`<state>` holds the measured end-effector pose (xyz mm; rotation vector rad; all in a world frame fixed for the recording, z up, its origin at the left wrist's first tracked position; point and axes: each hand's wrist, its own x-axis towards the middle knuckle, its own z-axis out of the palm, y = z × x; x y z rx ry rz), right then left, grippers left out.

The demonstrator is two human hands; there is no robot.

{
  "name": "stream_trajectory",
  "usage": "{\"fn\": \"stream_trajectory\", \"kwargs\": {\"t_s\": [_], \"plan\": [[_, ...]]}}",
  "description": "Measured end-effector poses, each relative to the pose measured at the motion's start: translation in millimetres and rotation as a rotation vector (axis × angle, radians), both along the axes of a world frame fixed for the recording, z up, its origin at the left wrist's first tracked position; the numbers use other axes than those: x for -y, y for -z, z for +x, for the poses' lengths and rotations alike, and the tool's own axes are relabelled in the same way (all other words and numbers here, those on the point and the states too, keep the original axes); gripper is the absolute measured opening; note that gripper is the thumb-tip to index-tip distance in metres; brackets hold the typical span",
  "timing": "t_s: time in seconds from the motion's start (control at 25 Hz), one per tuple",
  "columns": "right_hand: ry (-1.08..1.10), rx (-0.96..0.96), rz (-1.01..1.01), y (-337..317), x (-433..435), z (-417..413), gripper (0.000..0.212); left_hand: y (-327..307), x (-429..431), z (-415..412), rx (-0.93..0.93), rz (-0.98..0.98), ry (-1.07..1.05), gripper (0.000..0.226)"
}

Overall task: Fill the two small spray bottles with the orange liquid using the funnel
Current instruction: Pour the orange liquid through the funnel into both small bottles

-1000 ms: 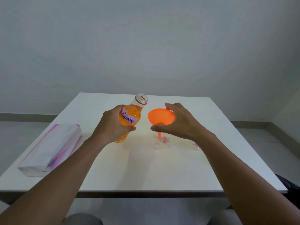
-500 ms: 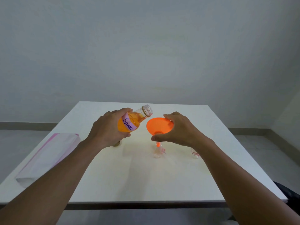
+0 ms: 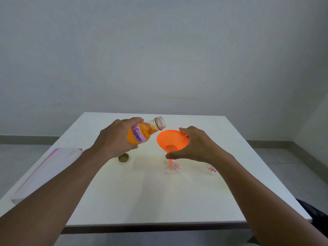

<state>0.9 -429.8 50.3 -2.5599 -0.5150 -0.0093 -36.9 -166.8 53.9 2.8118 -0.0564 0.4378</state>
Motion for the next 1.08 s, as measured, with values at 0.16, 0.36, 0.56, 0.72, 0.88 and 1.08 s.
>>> {"fn": "stream_trajectory", "kwargs": {"t_s": [0.16, 0.36, 0.56, 0.72, 0.88, 1.08], "plan": [[0.000, 0.024, 0.058, 1, 1, 2, 0.099, -3, 4, 0, -0.040, 0.020, -0.047, 0.082], [0.034, -0.023, 0.120, 9, 4, 6, 0.113, -7, 7, 0, -0.047, 0.037, -0.053, 0.075], [0.029, -0.027, 0.177, 11, 5, 5, 0.109, -12, 9, -2, -0.043, 0.075, -0.044, 0.075], [0.032, -0.001, 0.205, 8, 4, 4, 0.100, -15, 9, -3, -0.020, 0.105, -0.041, 0.073], [0.024, 0.014, 0.222, 7, 4, 4, 0.099, -18, 8, -2, -0.011, 0.123, -0.056, 0.074], [0.022, 0.012, 0.227, 7, 5, 3, 0.099, -26, 11, -6, 0.014, 0.179, -0.061, 0.070]]}}
